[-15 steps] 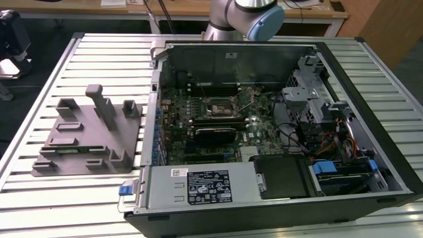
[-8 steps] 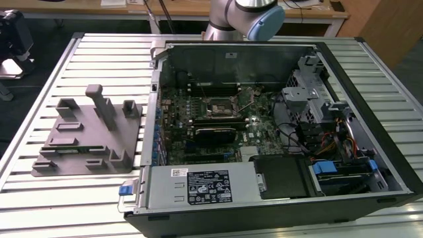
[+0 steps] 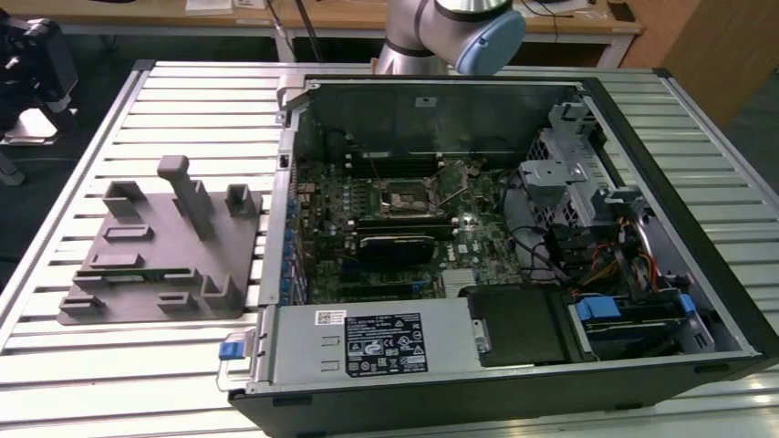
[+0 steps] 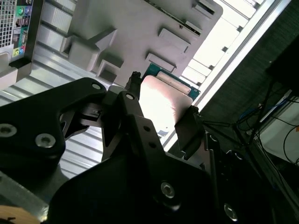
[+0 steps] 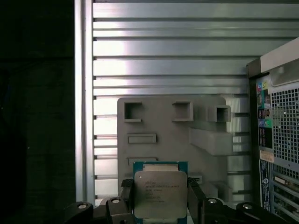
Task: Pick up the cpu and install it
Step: 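Pick up the cpu and move it towards the insertion slot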
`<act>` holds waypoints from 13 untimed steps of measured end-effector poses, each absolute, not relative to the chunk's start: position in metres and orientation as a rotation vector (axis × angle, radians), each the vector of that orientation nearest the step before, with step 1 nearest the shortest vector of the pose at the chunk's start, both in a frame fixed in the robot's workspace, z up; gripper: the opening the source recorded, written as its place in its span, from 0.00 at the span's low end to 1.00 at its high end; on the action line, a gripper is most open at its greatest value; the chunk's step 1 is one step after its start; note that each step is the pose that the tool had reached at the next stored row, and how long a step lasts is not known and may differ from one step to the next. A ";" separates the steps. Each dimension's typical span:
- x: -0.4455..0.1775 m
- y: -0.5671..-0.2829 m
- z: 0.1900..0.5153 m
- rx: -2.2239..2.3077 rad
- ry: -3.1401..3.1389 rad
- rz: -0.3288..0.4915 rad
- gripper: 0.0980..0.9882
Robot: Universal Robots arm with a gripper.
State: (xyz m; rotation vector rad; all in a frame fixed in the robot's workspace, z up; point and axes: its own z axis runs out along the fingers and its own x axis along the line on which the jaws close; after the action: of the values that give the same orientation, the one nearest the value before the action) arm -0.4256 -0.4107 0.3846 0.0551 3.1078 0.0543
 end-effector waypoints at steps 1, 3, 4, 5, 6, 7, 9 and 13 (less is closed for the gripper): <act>-0.424 -0.411 0.385 0.055 3.108 0.054 0.50; -0.419 -0.411 0.385 0.055 3.108 0.054 0.50; -0.417 -0.411 0.385 0.055 3.108 0.054 0.50; -0.415 -0.411 0.385 0.055 3.108 0.054 0.50; -0.412 -0.411 0.385 0.055 3.108 0.054 0.50; -0.410 -0.411 0.385 0.055 3.108 0.054 0.50; -0.405 -0.411 0.385 0.055 3.108 0.054 0.50; -0.396 -0.411 0.385 0.055 3.108 0.054 0.50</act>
State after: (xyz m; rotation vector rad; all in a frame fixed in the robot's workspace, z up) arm -0.3958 -0.4107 0.3846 0.0551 3.1078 0.0543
